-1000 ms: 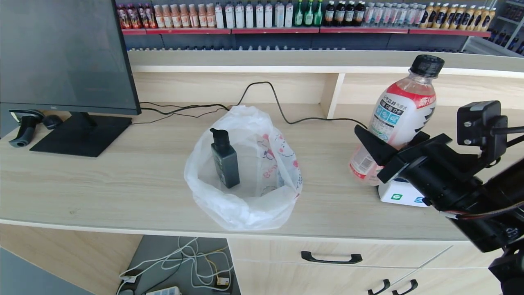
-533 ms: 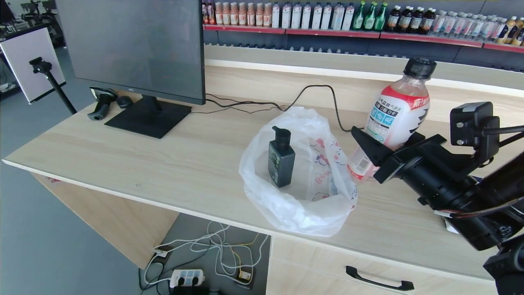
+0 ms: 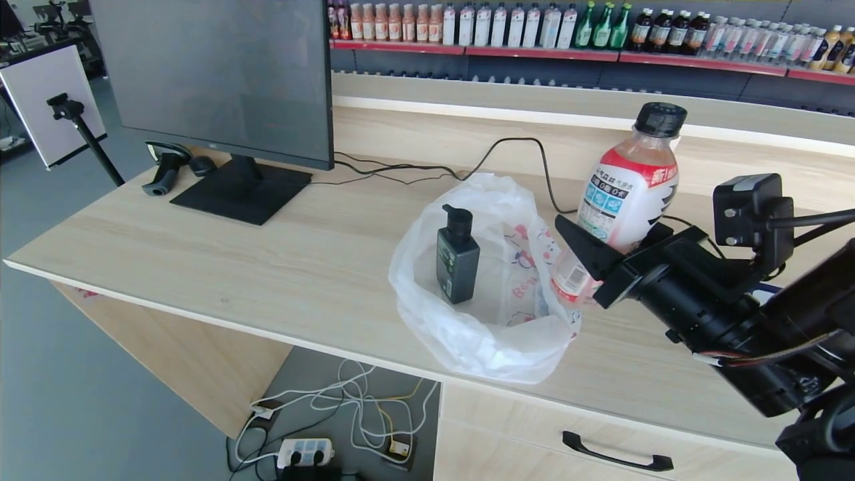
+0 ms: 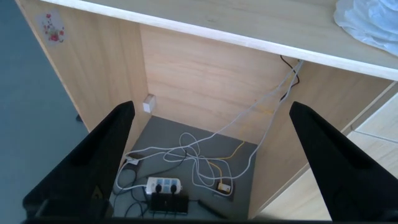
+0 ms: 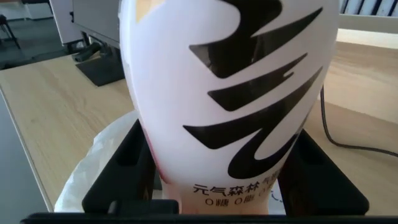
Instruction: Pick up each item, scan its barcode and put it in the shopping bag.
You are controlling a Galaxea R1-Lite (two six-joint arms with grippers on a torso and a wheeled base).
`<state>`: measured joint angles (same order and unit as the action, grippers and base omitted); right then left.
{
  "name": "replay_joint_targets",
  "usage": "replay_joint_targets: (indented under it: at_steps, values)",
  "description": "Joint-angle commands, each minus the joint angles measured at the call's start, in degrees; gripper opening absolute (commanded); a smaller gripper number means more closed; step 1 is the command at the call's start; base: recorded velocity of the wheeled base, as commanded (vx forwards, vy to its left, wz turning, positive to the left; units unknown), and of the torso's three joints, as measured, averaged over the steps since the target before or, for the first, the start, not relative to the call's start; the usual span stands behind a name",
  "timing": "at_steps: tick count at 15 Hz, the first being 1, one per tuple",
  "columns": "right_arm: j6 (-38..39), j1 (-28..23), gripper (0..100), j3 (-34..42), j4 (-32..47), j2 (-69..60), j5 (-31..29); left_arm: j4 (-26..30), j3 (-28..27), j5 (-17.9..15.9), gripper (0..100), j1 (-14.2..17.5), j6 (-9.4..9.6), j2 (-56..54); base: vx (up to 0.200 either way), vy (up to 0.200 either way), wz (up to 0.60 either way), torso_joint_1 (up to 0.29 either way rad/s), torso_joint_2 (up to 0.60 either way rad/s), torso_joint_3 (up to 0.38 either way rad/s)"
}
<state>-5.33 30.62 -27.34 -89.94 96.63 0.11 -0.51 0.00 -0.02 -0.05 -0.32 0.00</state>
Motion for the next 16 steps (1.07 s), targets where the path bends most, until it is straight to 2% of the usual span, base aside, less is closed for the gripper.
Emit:
replay_joint_targets:
  at_steps: [1, 9, 16]
  values:
    - [0.6, 0.2, 0, -0.7, -0.1, 1.4, 0.1, 0.0, 0.0, 0.0, 100, 0.0, -0.03, 0.1, 0.000, 0.000, 0.00, 0.000, 0.00, 0.000]
    - [2.5, 0.5, 0, -10.1, -0.1, 11.6, 0.1, -0.3, 0.0, 0.1, 100, 0.0, 0.05, 0.0, 0.000, 0.000, 0.00, 0.000, 0.00, 0.000]
    - [2.6, 1.3, 0, -15.0, -0.1, 16.6, 0.1, -1.1, 0.0, 0.1, 100, 0.0, 0.32, 0.1, 0.000, 0.000, 0.00, 0.000, 0.00, 0.000]
